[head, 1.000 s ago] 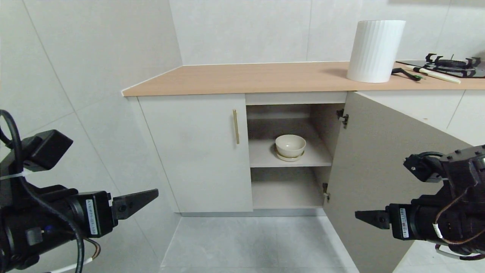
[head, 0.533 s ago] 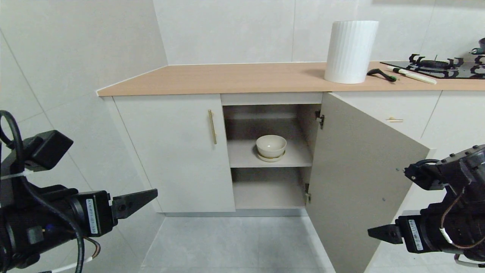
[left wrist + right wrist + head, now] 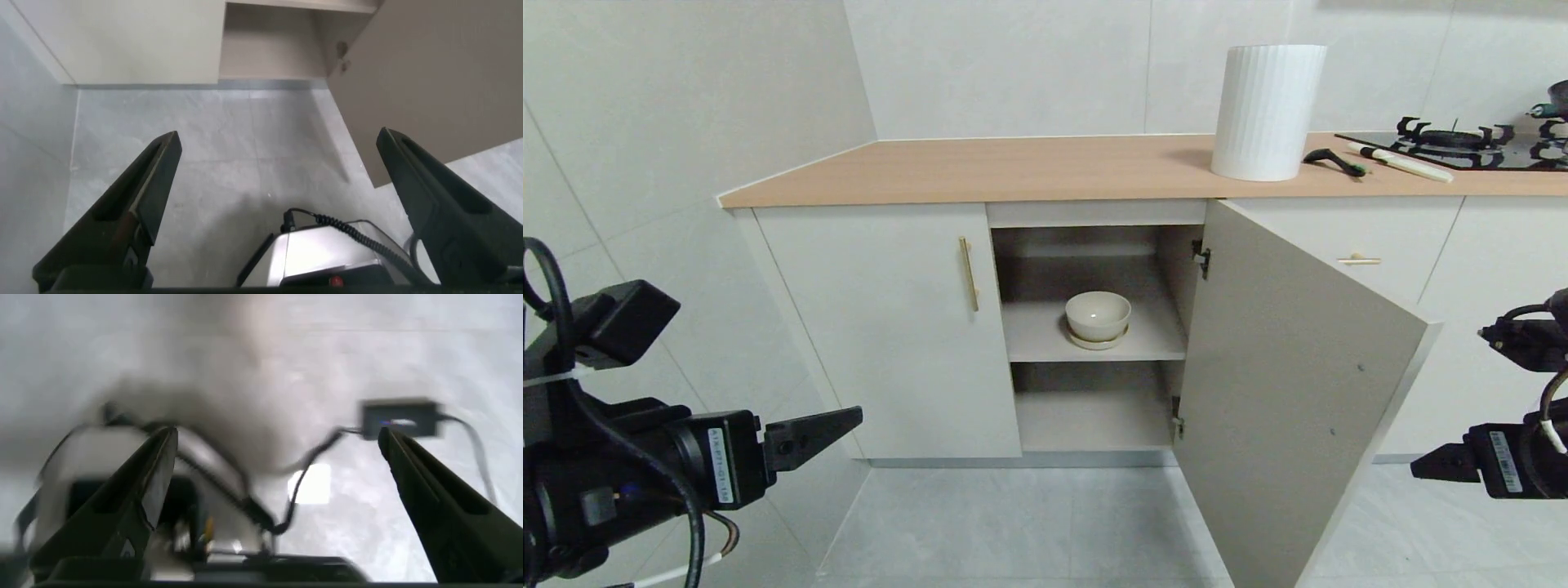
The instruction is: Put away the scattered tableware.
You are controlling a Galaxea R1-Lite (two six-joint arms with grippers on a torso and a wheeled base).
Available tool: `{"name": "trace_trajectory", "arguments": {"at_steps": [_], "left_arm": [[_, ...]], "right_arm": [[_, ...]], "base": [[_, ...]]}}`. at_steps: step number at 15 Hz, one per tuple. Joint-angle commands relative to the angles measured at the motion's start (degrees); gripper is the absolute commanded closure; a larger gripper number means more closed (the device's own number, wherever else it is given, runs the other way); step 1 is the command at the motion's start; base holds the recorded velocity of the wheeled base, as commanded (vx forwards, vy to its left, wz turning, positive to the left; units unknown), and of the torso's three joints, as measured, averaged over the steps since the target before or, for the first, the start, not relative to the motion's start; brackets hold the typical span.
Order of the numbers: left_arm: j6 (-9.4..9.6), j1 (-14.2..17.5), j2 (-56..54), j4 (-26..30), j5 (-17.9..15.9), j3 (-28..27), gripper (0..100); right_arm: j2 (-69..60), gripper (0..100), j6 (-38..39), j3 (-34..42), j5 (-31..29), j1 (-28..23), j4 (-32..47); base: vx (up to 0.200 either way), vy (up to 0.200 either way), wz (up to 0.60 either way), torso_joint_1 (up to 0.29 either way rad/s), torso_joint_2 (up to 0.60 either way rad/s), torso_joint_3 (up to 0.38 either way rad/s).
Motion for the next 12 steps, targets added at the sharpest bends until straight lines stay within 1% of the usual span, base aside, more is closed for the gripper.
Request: {"name": "trace_trajectory", "arguments": {"at_steps": [1, 2, 3, 4, 5, 7, 8, 9, 12], "left_arm": [[-0.01, -0.03, 0.07, 0.0, 0.01, 0.0, 0], [-0.01, -0.03, 0.07, 0.0, 0.01, 0.0, 0], [-0.01, -0.03, 0.07, 0.0, 0.01, 0.0, 0], [-0.01, -0.03, -0.01, 0.0, 0.01, 0.0, 0], [-0.01, -0.12, -0.01, 0.0, 0.01, -0.09, 0], [-0.01, -0.03, 0.07, 0.0, -0.08, -0.09, 0], [-0.1, -0.03, -0.01, -0.09, -0.08, -0.18, 0], [-0.1, -0.03, -0.01, -0.09, 0.01, -0.18, 0], [-0.1, -0.03, 0.07, -0.09, -0.08, -0.18, 0]], "right_arm": [[2.72, 0, -1.28, -2.48, -0.41, -7.37, -0.23], [4.57, 0, -1.01, -3.45, -0.15, -9.83, -1.37], [5.8, 0, -0.84, -3.71, 0.03, -10.98, -2.6], [9.05, 0, -0.57, -3.71, 0.03, -13.26, -6.56], [10.72, 0, -0.05, -3.71, 0.21, -14.05, -9.02], [13.0, 0, 2.24, -3.71, 0.73, -14.23, -11.74], [15.02, 0, 4.17, -3.54, 1.0, -14.05, -14.73], [15.64, 0, 4.61, -3.45, 1.0, -13.88, -16.05], [17.75, 0, 7.86, -3.27, 1.88, -11.33, -18.25]], "base": [[0.0, 0.0, 0.0, 0.0, 0.0, 0.0], [0.0, 0.0, 0.0, 0.0, 0.0, 0.0], [0.0, 0.0, 0.0, 0.0, 0.0, 0.0], [0.0, 0.0, 0.0, 0.0, 0.0, 0.0], [0.0, 0.0, 0.0, 0.0, 0.0, 0.0], [0.0, 0.0, 0.0, 0.0, 0.0, 0.0], [0.0, 0.0, 0.0, 0.0, 0.0, 0.0], [0.0, 0.0, 0.0, 0.0, 0.0, 0.0], [0.0, 0.0, 0.0, 0.0, 0.0, 0.0]]}}
